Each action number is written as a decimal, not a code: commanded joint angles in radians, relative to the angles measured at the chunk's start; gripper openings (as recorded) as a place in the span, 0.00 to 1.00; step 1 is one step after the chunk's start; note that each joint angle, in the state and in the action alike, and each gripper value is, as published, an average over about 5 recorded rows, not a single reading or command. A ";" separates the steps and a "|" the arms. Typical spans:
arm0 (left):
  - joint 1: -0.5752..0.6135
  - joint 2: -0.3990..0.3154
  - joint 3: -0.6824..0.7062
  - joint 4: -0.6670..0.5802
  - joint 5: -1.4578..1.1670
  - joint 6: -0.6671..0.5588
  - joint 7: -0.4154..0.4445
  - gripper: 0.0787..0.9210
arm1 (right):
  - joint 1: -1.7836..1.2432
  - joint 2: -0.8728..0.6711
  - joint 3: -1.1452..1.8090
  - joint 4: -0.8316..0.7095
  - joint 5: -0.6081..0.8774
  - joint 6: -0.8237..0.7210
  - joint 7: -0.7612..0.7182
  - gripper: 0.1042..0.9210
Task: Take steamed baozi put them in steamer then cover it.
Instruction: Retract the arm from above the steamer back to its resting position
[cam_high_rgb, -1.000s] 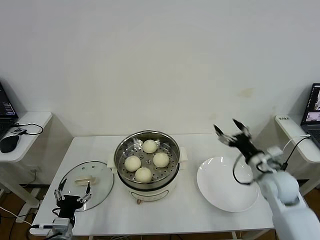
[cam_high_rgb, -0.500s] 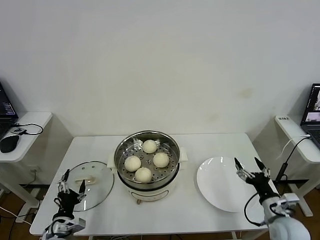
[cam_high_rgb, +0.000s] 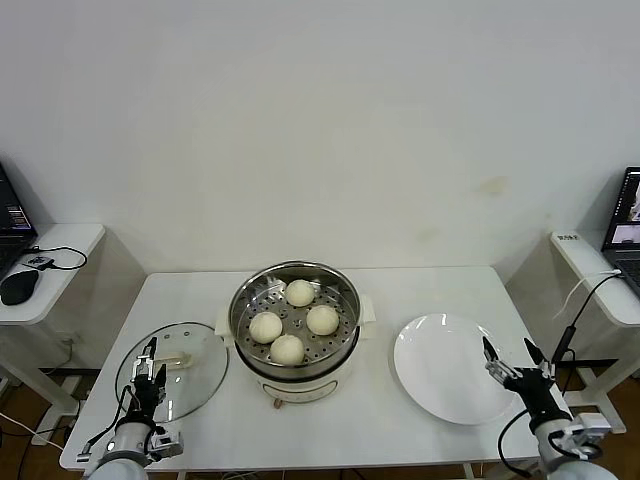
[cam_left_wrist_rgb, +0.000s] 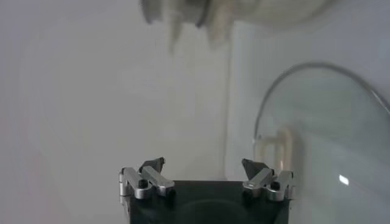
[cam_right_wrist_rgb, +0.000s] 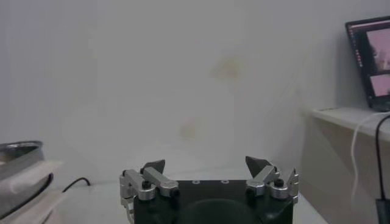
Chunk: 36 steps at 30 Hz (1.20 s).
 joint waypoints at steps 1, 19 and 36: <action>-0.090 0.013 0.023 0.126 0.098 0.038 0.035 0.88 | -0.029 0.014 0.027 0.009 0.011 0.000 0.001 0.88; -0.213 -0.018 0.025 0.237 -0.024 0.039 -0.001 0.88 | -0.056 0.027 0.045 -0.003 0.005 0.012 0.000 0.88; -0.263 -0.051 0.033 0.348 -0.090 0.054 -0.108 0.88 | -0.074 0.042 0.046 -0.004 -0.005 0.023 -0.008 0.88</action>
